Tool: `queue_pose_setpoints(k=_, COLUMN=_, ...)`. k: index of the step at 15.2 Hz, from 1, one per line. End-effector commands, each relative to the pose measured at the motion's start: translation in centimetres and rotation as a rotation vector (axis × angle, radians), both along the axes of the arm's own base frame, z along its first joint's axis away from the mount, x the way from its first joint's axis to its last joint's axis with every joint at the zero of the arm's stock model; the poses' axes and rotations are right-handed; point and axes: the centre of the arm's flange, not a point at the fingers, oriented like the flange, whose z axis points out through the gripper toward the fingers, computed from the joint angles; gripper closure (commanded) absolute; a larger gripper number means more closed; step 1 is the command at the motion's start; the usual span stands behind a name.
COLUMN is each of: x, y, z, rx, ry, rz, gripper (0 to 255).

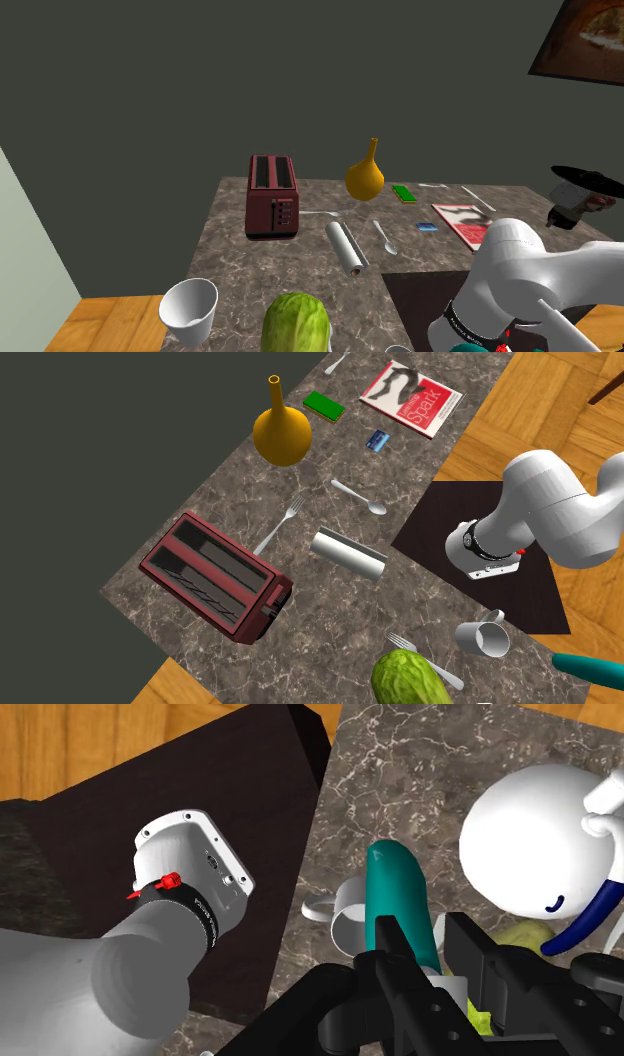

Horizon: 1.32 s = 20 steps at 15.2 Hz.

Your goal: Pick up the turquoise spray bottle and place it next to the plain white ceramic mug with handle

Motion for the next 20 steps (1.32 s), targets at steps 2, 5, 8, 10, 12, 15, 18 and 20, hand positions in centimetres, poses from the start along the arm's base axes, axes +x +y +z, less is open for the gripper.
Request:
queue_pose_setpoints(k=2, x=0.0, y=0.1, z=-1.7, rx=0.0, ry=0.0, rz=0.0, gripper=255)
queue_pose_setpoints(k=5, x=0.0, y=0.1, z=-3.3, rx=0.0, ry=0.0, rz=0.0, gripper=255)
queue_pose_setpoints(k=8, x=0.0, y=0.1, z=-4.9, rx=0.0, ry=0.0, rz=0.0, gripper=255)
queue_pose_setpoints(k=10, x=0.0, y=0.1, z=-5.9, rx=0.0, ry=0.0, rz=0.0, gripper=255)
queue_pose_setpoints(k=12, x=0.0, y=0.1, z=-7.0, rx=0.0, ry=0.0, rz=0.0, gripper=255)
queue_pose_setpoints(k=15, x=0.0, y=0.1, z=-8.6, rx=0.0, ry=0.0, rz=0.0, gripper=255)
queue_pose_setpoints(k=18, x=0.0, y=0.1, z=-10.2, rx=0.0, ry=0.0, rz=0.0, gripper=255)
queue_pose_setpoints(k=20, x=0.0, y=0.1, z=-11.2, rx=0.0, ry=0.0, rz=0.0, gripper=255)
